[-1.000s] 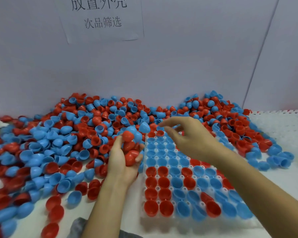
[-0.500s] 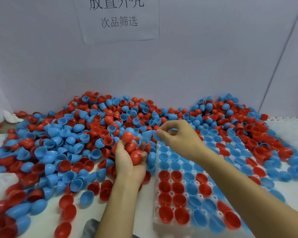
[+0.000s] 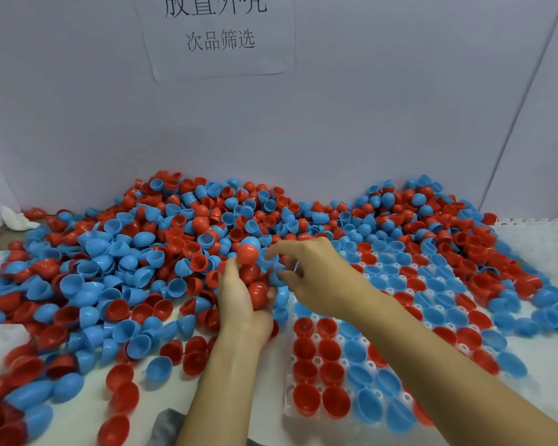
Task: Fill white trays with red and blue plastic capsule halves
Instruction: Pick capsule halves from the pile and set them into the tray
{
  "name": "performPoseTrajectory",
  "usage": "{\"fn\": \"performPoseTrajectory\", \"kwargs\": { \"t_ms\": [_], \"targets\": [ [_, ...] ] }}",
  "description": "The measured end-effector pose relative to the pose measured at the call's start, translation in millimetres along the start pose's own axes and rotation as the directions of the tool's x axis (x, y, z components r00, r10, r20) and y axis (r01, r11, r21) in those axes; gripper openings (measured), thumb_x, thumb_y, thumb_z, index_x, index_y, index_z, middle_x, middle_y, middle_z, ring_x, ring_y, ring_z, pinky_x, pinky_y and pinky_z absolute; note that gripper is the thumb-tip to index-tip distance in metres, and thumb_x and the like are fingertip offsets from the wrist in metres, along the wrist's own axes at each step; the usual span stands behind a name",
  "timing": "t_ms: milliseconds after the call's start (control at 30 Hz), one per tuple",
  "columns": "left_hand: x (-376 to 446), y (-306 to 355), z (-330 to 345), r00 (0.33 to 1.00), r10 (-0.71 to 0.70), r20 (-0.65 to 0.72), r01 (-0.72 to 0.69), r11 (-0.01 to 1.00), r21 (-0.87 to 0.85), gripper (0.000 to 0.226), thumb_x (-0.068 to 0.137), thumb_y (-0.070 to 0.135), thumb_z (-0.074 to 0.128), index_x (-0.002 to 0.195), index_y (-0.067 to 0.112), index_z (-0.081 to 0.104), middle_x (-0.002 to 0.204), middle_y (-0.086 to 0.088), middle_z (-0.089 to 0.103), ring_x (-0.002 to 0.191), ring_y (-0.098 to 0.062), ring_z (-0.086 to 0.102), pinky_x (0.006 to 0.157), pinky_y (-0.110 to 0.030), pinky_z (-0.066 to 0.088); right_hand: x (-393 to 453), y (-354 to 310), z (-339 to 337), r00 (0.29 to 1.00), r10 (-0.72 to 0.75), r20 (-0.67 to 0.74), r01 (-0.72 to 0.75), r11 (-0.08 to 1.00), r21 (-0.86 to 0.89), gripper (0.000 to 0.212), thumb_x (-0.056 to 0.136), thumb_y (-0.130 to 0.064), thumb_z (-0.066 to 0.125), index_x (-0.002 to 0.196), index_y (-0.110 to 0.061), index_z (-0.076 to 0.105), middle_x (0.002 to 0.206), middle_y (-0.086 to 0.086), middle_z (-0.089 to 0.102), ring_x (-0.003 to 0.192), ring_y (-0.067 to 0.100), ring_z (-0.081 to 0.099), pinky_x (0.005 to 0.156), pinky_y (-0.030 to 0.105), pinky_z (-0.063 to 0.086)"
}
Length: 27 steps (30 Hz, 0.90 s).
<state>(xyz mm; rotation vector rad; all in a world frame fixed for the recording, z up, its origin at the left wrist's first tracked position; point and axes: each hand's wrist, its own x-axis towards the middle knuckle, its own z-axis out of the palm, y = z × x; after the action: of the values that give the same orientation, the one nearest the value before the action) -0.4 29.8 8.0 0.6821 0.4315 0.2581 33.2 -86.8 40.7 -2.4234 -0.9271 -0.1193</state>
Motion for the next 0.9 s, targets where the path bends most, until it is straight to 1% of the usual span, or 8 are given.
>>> {"fn": "performPoseTrajectory", "kwargs": {
  "t_ms": [100,200,267,433,533,633,767,900],
  "targets": [
    [-2.8,-3.1,3.9,0.998,-0.028,0.056,0.025,0.999,0.048,0.027,0.101,0.028,0.049,0.080,0.016,0.061,0.057,0.004,0.062,0.042,-0.006,0.053,0.033,-0.016,0.033,-2.8,0.5,-7.9,1.000,0.025,-0.001,-0.025,0.995,-0.096,0.030,0.098,-0.005,0.057,0.126,-0.011,0.065,0.086,0.002,0.060,0.074,0.016,0.057,0.081,0.033,0.056],
    [-2.3,-2.3,3.8,0.996,-0.035,0.083,0.030,0.997,0.066,0.026,0.100,0.027,0.049,0.081,0.014,0.060,0.063,0.003,0.065,0.058,-0.011,0.062,0.032,-0.016,0.032,-24.3,9.5,-31.1,0.994,0.091,-0.063,-0.097,0.992,-0.086,0.026,0.097,-0.003,0.056,0.119,-0.009,0.068,0.080,0.007,0.069,0.065,0.019,0.064,0.075,0.036,0.058],
    [-1.9,-2.3,2.7,0.996,-0.026,0.087,0.020,0.998,0.063,0.026,0.100,0.026,0.048,0.079,0.015,0.059,0.065,0.002,0.066,0.064,-0.013,0.061,0.033,-0.016,0.031,-49.5,24.0,-55.8,0.984,0.157,-0.087,-0.164,0.982,-0.090,0.022,0.096,-0.004,0.060,0.115,-0.009,0.070,0.079,0.007,0.073,0.060,0.013,0.067,0.070,0.031,0.059],
    [-4.3,-5.4,1.7,0.995,-0.030,0.098,0.021,0.995,0.093,0.022,0.099,0.027,0.049,0.084,0.016,0.060,0.073,0.002,0.067,0.063,-0.012,0.062,0.035,-0.015,0.032,-136.9,68.0,-114.0,0.921,0.387,-0.040,-0.385,0.892,-0.236,0.016,0.090,-0.011,0.070,0.104,-0.016,0.076,0.077,-0.011,0.071,0.062,-0.003,0.066,0.058,0.009,0.051],
    [-4.8,-6.6,-0.3,0.994,-0.028,0.103,0.017,0.994,0.108,0.022,0.099,0.028,0.049,0.086,0.016,0.061,0.080,0.000,0.066,0.067,-0.012,0.061,0.036,-0.014,0.032,-187.9,79.0,-127.2,0.858,0.514,0.013,-0.492,0.828,-0.268,0.017,0.090,-0.013,0.070,0.093,-0.030,0.073,0.073,-0.013,0.068,0.061,-0.005,0.065,0.056,0.010,0.050],
    [-5.5,-7.1,-1.7,0.994,-0.031,0.104,0.020,0.994,0.107,0.024,0.101,0.031,0.047,0.089,0.015,0.062,0.084,0.000,0.066,0.068,-0.011,0.060,0.036,-0.014,0.032,-212.8,80.5,-118.8,0.819,0.569,0.077,-0.511,0.784,-0.352,0.021,0.089,-0.021,0.071,0.082,-0.041,0.068,0.075,-0.014,0.067,0.070,0.000,0.063,0.063,0.016,0.051],
    [-7.5,-7.0,-1.6,0.993,-0.041,0.114,0.029,0.994,0.107,0.025,0.101,0.030,0.048,0.088,0.014,0.062,0.082,-0.001,0.065,0.068,-0.012,0.060,0.035,-0.015,0.032,-214.9,76.6,-93.9,0.817,0.564,0.122,-0.462,0.766,-0.446,0.012,0.090,-0.031,0.066,0.100,-0.036,0.072,0.086,-0.018,0.060,0.077,0.005,0.059,0.070,0.019,0.050],
    [-8.3,-5.6,-3.4,0.991,-0.066,0.115,0.058,0.995,0.076,0.026,0.102,0.030,0.048,0.091,0.011,0.062,0.083,-0.003,0.065,0.071,-0.013,0.059,0.034,-0.016,0.032,-211.9,74.7,-97.1,0.793,0.584,0.175,-0.444,0.750,-0.491,0.010,0.090,-0.040,0.064,0.099,-0.043,0.067,0.092,-0.019,0.058,0.083,0.006,0.058,0.076,0.022,0.051]
  ]
}}
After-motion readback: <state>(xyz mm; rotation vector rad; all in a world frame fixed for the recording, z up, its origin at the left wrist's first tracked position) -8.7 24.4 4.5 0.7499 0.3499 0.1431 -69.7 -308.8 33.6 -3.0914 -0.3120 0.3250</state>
